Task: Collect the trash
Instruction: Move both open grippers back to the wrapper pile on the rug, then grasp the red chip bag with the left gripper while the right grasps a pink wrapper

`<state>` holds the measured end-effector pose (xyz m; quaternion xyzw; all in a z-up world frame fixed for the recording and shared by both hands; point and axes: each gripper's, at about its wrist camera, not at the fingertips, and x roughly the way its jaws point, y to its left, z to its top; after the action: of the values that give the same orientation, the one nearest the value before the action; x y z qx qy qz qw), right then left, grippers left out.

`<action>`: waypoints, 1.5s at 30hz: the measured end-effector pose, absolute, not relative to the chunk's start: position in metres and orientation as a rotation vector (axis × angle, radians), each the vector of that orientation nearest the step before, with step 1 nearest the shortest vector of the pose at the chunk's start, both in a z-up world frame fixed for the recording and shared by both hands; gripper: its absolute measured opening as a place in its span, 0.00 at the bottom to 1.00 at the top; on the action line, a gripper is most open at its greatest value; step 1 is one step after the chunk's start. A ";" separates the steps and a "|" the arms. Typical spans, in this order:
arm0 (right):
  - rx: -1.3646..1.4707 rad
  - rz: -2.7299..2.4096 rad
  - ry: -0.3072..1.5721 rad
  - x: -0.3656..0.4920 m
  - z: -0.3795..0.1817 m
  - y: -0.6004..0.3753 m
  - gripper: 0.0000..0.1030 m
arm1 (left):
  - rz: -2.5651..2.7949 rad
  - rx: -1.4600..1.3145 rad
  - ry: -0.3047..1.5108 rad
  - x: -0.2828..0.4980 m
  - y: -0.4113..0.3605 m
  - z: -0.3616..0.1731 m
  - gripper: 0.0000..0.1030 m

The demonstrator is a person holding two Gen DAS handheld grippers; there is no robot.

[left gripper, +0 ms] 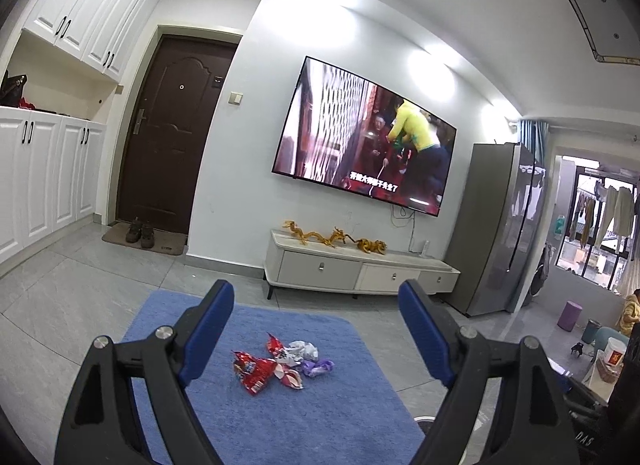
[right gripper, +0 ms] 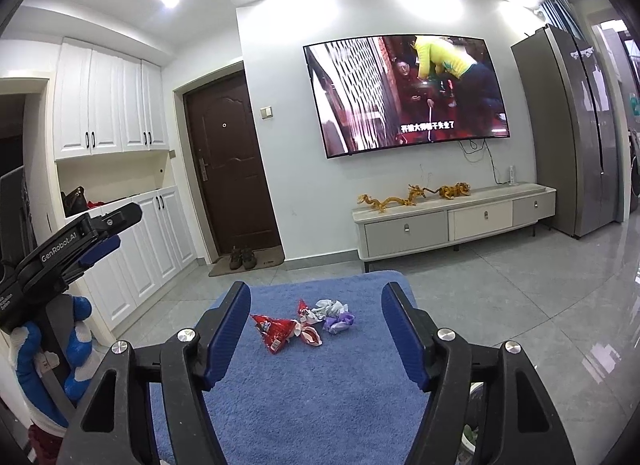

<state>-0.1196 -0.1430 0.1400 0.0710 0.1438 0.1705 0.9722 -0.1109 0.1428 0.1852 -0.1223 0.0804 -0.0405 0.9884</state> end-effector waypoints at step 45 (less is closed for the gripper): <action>0.082 0.530 0.785 0.138 -0.025 -0.056 0.64 | 0.005 -0.330 0.818 0.207 0.178 -0.097 0.80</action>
<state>0.1379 -0.0558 -0.0251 0.0396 0.3780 0.2549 0.8891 0.2069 0.1784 -0.0966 -0.1596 0.3959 0.0023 0.9043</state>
